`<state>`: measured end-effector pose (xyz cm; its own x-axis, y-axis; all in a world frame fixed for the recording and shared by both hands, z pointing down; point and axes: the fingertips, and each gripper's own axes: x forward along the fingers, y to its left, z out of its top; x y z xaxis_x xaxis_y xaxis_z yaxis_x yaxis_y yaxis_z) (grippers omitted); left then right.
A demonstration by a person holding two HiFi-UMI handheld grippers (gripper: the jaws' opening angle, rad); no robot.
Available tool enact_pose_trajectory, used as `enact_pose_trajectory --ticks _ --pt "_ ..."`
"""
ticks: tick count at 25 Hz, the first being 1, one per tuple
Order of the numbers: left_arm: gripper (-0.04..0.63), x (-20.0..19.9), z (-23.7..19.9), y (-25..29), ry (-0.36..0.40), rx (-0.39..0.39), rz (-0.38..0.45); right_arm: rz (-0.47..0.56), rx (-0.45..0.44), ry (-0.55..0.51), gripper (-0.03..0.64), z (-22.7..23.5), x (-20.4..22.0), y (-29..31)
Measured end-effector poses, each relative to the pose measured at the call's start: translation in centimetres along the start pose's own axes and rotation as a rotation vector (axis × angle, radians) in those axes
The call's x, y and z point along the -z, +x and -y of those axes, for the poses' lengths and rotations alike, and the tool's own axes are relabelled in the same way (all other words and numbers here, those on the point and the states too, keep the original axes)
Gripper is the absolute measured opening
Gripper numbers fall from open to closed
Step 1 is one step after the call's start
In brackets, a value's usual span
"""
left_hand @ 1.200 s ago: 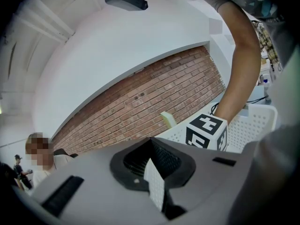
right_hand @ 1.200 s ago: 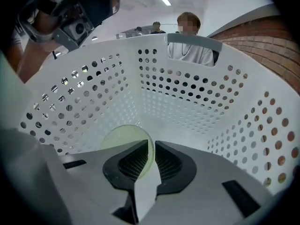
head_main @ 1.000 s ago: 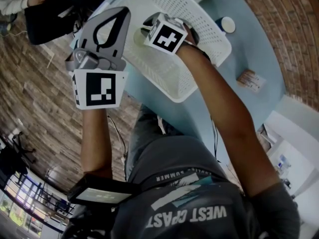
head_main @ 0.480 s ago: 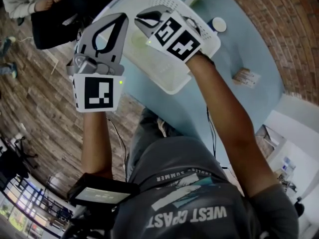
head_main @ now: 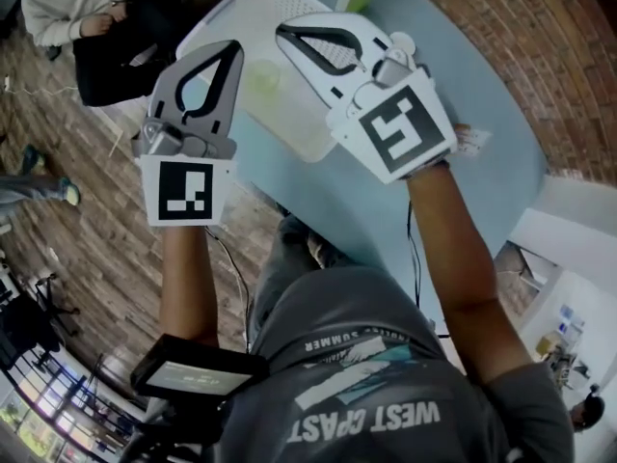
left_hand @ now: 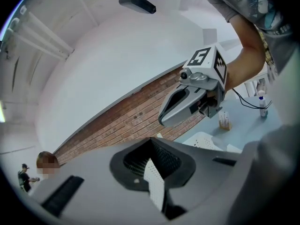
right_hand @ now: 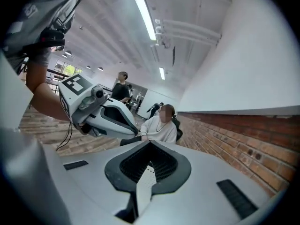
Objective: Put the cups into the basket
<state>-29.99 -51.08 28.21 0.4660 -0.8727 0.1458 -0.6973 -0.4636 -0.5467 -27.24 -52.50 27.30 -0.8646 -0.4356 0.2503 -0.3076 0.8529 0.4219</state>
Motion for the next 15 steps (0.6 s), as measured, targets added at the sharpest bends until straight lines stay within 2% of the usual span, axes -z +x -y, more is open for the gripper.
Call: enact_pose_trajectory --ticks 6,15 --pt "0.002 -3.7 2.2 -2.2 0.031 0.005 0.023 0.020 0.065 -0.072 0.012 -1.5 -3.0 -6.3" --pt "0.002 -8.0 5.9 -4.7 0.056 0.016 0.043 0.030 0.092 -0.104 0.012 -4.3 -4.7 -13.1"
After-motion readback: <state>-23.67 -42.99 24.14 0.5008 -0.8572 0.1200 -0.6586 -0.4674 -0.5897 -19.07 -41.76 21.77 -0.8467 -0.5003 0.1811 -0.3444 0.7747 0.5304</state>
